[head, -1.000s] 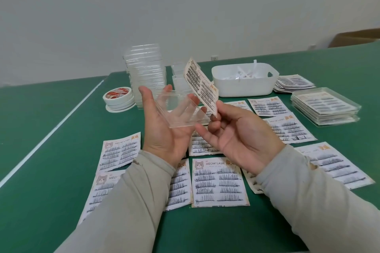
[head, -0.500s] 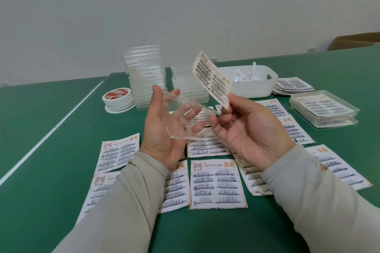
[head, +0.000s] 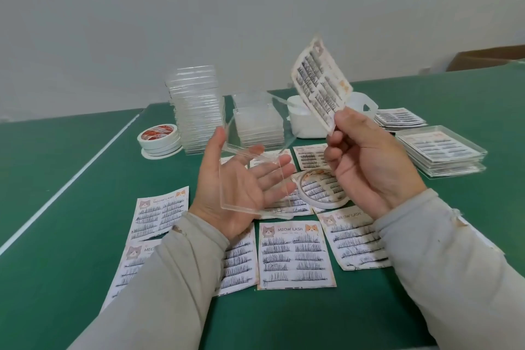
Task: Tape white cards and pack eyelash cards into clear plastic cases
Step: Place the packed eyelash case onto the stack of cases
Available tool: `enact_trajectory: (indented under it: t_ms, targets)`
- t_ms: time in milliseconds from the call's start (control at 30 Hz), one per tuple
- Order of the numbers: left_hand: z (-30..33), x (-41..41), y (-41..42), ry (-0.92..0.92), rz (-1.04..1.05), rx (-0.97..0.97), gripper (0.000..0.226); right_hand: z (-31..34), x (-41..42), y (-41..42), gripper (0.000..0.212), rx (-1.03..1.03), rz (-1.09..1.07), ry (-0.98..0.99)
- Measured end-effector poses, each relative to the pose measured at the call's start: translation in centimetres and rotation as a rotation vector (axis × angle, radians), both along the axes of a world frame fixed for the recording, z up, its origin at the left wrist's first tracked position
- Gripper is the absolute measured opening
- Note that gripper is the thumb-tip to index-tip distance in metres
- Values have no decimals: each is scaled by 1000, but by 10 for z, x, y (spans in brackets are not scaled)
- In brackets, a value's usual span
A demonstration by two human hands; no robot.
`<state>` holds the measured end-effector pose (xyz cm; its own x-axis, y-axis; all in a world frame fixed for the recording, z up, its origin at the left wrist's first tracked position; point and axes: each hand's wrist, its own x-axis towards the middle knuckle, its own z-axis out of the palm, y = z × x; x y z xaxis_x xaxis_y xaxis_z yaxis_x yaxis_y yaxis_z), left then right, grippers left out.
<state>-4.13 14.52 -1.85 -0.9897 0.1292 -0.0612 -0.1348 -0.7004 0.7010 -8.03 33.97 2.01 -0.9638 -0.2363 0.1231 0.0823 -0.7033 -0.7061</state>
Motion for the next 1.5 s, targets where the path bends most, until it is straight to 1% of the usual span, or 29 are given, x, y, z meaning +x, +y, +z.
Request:
enact_trajectory:
  t_ms: [67,133,200,233,333,433,600,700,1033,1200,1300,1400,1500]
  targets:
    - [-1,1,-1,69,-4,82,81,0,4,1,38,145,19,164]
    - [-2,2,-2,148,-12,73,82,-2,10,-3,53,309,59,334]
    - [-2,2,-1,207,-4,26,81,-5,16,-8,57,427,101,445]
    - [-2,2,-1,213,-1,20,81,-6,18,-11,59,461,111,468]
    - [-3,1,-1,216,8,14,81,-8,20,-13,65,521,123,474]
    - [-3,1,-1,214,4,23,78,-11,19,-14,63,560,134,468]
    - [-1,2,1,221,-25,58,80,-16,16,-15,60,626,141,504]
    - [-1,3,0,191,-29,46,83,-18,14,-15,59,627,157,508]
    - [2,5,3,133,15,-1,89,-22,11,-13,57,723,160,564]
    - [3,7,4,138,38,-12,77,-21,13,-15,55,756,151,550]
    - [3,7,3,117,80,-24,69,-22,14,-16,56,820,119,559]
    - [3,6,4,90,124,-39,66,-24,17,-17,56,942,36,635]
    - [4,6,6,103,126,-56,65,-24,20,-18,60,1058,-64,713]
